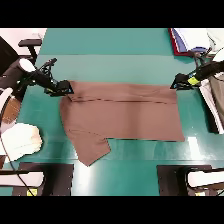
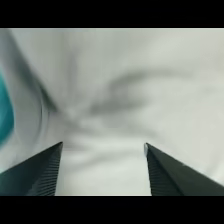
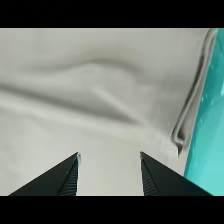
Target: Fold the shirts.
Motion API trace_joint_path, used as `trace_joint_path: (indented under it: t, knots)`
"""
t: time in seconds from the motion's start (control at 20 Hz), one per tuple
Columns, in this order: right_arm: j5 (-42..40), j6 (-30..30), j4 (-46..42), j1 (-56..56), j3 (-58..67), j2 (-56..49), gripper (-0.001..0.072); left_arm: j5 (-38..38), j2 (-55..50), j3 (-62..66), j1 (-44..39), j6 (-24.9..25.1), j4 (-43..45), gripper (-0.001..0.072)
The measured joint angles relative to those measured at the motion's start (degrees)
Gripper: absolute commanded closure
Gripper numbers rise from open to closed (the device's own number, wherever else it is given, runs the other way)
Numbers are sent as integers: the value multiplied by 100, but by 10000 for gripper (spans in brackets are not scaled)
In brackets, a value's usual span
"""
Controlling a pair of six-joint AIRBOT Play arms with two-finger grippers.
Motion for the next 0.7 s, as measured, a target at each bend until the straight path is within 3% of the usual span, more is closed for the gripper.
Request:
trace_joint_path:
  t: [0.4, 0.7]
  knots:
    - [422, -59, -4, 9, -35, 1342, 272, -122, 2658, -3257, -7, -369, 68, 106]
    - [461, -68, 11, 11, -35, 1652, 272, 407, 3265, -4695, -7, -391, -669, 107]
